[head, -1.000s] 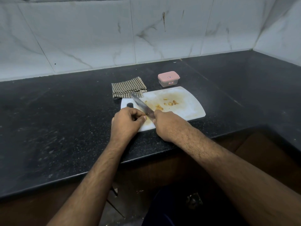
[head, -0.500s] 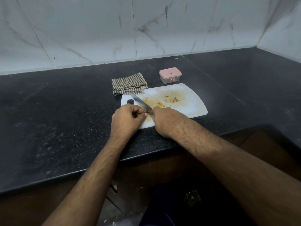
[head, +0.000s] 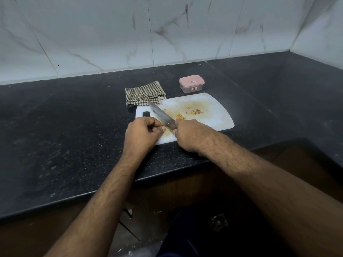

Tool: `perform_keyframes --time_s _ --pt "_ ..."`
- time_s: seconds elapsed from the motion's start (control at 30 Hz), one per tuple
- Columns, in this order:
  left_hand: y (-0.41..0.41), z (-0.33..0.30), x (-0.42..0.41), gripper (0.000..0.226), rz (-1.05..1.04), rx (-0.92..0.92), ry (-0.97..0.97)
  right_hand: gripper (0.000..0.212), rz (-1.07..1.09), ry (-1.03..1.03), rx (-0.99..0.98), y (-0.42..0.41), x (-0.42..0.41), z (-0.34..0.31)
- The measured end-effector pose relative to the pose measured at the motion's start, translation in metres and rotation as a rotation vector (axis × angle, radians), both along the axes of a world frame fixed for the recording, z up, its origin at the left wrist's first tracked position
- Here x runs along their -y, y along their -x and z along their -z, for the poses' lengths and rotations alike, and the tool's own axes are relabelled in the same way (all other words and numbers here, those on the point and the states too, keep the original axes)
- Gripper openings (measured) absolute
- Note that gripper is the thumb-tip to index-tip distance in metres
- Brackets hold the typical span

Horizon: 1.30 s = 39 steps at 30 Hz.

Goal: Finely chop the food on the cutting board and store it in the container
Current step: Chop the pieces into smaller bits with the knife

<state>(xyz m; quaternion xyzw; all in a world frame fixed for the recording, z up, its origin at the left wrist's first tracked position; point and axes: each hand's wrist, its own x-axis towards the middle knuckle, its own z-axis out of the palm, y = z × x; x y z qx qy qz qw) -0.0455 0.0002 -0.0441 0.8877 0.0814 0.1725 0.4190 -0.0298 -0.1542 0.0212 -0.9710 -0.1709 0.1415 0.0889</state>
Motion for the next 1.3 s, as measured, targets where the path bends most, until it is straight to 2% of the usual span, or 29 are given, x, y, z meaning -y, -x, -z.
perform_keyframes --time_s 0.4,1.3 --pt "-0.004 0.001 0.002 0.007 -0.010 -0.003 -0.016 0.028 -0.012 -0.009 0.071 0.000 0.002 0.008" --pt "-0.002 0.001 0.001 0.009 -0.018 0.001 0.024 0.025 0.016 -0.051 0.064 0.005 0.002 0.011"
